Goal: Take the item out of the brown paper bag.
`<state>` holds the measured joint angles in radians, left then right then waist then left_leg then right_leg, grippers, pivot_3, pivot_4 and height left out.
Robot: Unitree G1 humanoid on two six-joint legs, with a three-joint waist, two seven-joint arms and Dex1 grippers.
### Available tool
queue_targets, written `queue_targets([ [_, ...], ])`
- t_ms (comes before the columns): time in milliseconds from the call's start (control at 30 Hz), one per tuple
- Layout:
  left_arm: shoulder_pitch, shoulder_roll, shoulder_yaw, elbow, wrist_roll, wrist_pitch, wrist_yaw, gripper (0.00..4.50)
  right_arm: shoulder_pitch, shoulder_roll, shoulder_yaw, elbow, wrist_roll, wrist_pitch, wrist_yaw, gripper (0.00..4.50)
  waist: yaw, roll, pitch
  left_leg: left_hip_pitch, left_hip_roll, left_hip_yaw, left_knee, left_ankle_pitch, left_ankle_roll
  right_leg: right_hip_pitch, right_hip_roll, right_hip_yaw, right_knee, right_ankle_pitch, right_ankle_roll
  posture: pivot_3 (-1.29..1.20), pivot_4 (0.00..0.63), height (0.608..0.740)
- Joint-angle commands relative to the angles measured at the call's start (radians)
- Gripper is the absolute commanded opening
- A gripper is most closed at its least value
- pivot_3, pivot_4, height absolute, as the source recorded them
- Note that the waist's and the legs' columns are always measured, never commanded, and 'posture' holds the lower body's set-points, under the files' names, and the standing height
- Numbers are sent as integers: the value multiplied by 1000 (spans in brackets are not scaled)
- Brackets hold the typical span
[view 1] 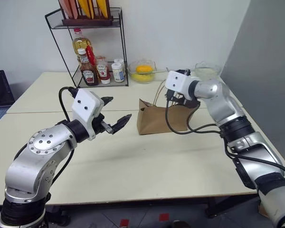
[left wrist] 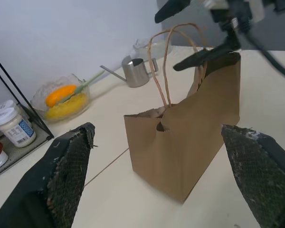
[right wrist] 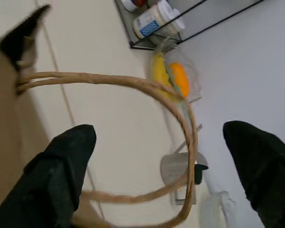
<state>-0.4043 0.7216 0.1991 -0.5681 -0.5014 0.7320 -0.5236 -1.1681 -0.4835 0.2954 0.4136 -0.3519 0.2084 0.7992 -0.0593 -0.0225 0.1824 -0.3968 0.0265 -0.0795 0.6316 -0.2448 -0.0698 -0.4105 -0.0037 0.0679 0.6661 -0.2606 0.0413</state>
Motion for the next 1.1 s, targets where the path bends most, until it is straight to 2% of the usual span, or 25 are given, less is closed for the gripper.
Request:
queue_targets([
  [33, -10, 29, 18, 13, 6, -30, -30, 4500, 15, -61, -61, -178, 84, 74, 116, 4446, 2, 0, 0, 0, 0, 0, 0, 0, 0, 0, 0, 0, 0, 0, 0, 0, 150, 740],
  [233, 3, 75, 121, 96, -48, -20, -98, 4500, 52, -89, -168, -360, 262, 322, 208, 4446, 1, 0, 0, 1, 1, 0, 0, 0, 0, 0, 1, 0, 0, 0, 0, 0, 150, 740],
  [367, -98, 73, 113, 254, -69, -32, -137, 4500, 133, -130, -355, -436, 469, 563, 233, 4446, 16, 0, 0, 1, 1, -1, 1, 0, 0, 1, 1, -2, 0, 0, 0, 0, 150, 740],
  [467, -212, 74, 52, 467, -4, -141, -213, 4500, 219, -157, -406, -494, 521, 637, 192, 4446, 33, -1, -1, 1, 0, -3, 3, 0, 0, 4, 0, -4, -1, 0, 0, 0, 150, 740],
  [567, -430, 33, -50, 817, 126, -327, -267, 4500, 313, -135, -422, -607, 561, 693, 129, 3836, 33, -1, -1, 1, 0, -1, 4, 0, 0, 4, 1, -3, -1, 0, 0, 0, 150, 740],
  [600, -545, -16, -104, 990, 196, -406, -248, 4500, 360, -127, -438, -657, 585, 724, 112, 3525, 36, -1, -1, 0, -1, -2, 5, 0, 0, 4, 1, -4, -1, 0, 0, 0, 150, 740],
  [633, -626, -51, -135, 1126, 240, -473, -251, 4103, 389, -112, -441, -705, 603, 757, 86, 3154, 40, -1, -1, 0, 0, -3, 5, 0, 0, 4, 1, -4, -1, 0, 0, 0, 150, 740],
  [767, -891, -190, -218, 1585, 389, -703, -236, 2971, 513, -87, -451, -893, 660, 875, -1, 1632, 33, -1, -1, -3, -2, -3, 9, -1, 1, 3, 0, -4, -1, 1, 1, 0, 150, 740],
  [900, -1029, -309, -278, 1809, 504, -795, -181, 1602, 646, -129, -441, -1026, 663, 928, -71, 99, 31, -1, 0, -5, -3, -3, 9, -2, 4, 3, -1, -4, -2, 0, 2, 0, 150, 740],
  [1033, -1064, -389, -343, 1879, 609, -811, -175, 250, 760, -192, -415, -1107, 635, 948, -136, 0, 24, -2, 0, -4, -3, -3, 9, -3, 5, 2, -1, -3, -1, 0, 2, 0, 150, 740],
  [1067, -1068, -406, -349, 1887, 624, -811, -164, 17, 782, -198, -419, -1122, 643, 952, -144, 0, 23, -2, 0, -4, -3, -2, 9, -3, 5, 2, -1, -2, -1, 0, 2, 0, 150, 740],
  [1100, -1069, -425, -360, 1893, 642, -806, -186, 17, 805, -203, -424, -1132, 645, 954, -156, 0, 22, -2, 0, -4, -3, -2, 9, -3, 5, 2, 0, -2, 0, 0, 2, 0, 150, 740],
])
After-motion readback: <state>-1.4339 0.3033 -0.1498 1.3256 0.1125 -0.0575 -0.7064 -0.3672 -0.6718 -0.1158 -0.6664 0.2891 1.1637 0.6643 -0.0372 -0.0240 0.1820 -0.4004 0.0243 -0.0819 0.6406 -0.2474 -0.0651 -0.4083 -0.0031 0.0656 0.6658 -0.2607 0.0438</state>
